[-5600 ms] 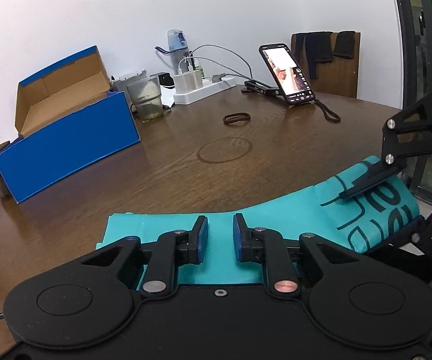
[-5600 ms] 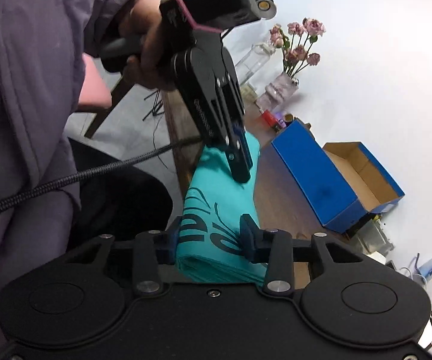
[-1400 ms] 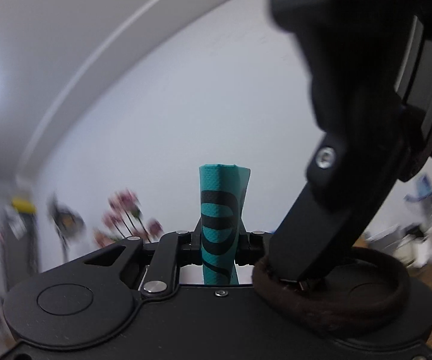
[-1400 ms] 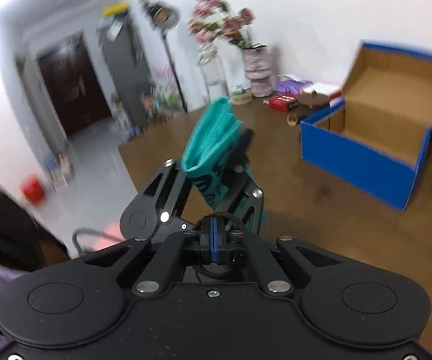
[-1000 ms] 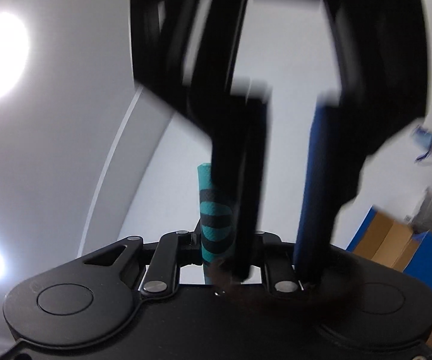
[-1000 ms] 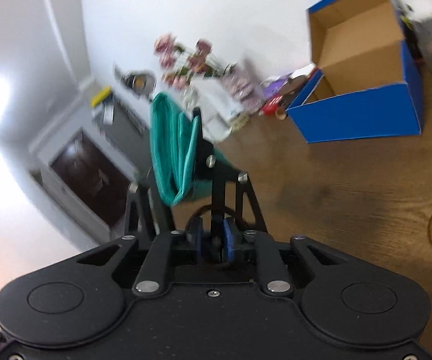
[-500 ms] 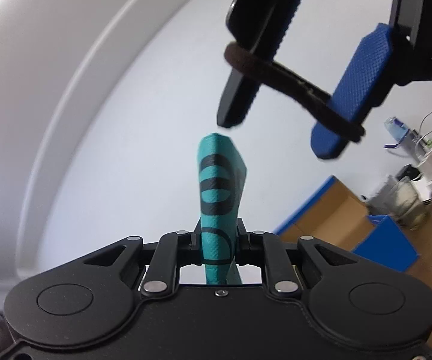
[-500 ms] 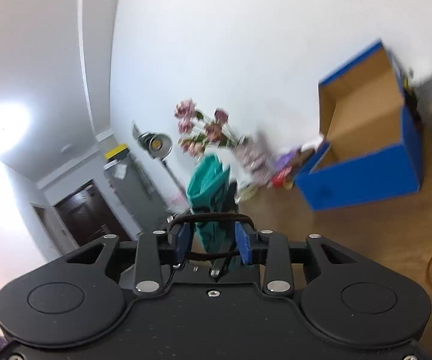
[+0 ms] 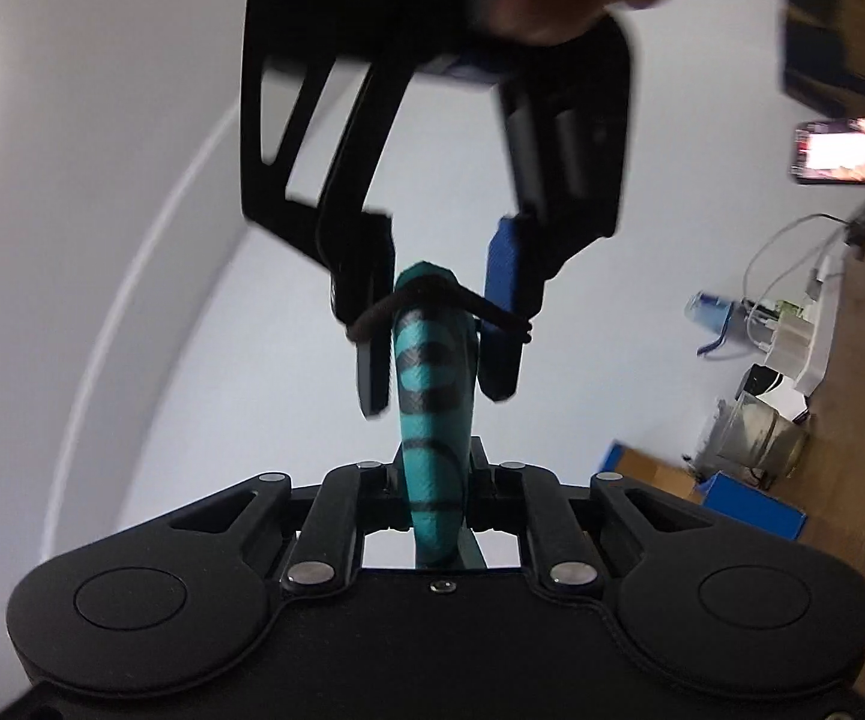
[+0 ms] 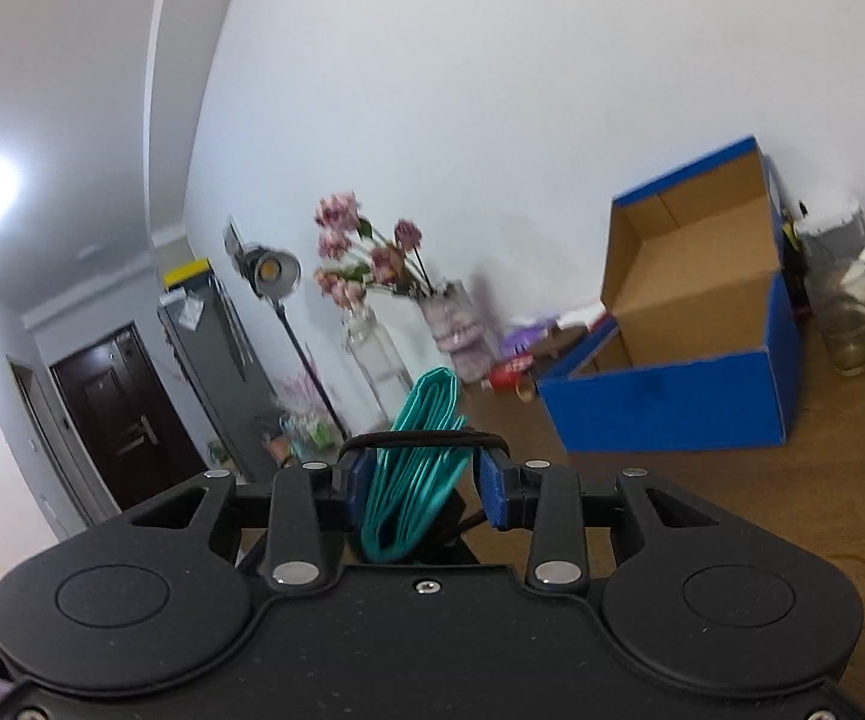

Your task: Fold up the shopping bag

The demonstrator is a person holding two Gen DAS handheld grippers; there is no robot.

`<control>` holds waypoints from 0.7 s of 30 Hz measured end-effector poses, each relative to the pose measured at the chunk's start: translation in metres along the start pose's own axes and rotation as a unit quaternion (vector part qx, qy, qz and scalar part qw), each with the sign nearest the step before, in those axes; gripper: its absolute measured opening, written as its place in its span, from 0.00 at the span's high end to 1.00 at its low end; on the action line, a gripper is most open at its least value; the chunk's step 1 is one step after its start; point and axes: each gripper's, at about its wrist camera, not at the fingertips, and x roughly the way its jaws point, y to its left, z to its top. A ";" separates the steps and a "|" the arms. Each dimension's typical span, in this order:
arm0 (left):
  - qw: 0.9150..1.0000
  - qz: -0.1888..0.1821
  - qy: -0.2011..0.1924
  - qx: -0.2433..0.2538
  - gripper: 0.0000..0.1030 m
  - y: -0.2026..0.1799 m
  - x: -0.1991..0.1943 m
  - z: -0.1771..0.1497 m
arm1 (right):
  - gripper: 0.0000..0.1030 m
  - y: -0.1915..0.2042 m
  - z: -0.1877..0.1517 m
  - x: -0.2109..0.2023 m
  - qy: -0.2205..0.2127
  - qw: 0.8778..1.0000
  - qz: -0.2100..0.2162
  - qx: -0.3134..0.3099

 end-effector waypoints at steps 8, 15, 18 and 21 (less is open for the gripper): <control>0.989 -0.036 -0.131 0.057 0.88 -0.012 -0.036 -0.008 | 0.66 -0.013 -0.005 -0.004 0.023 0.999 0.032 -0.015; 0.959 -0.103 -0.241 0.111 0.88 -0.024 -0.069 -0.002 | 0.83 0.020 0.016 0.039 0.231 0.944 0.034 -0.231; 0.955 -0.160 -0.211 0.135 0.88 -0.039 -0.059 0.000 | 0.88 0.060 0.005 0.058 0.345 0.833 -0.019 -0.431; 0.956 -0.218 -0.159 0.114 0.87 -0.047 -0.044 -0.002 | 0.75 0.090 -0.020 0.058 0.373 0.706 -0.091 -0.595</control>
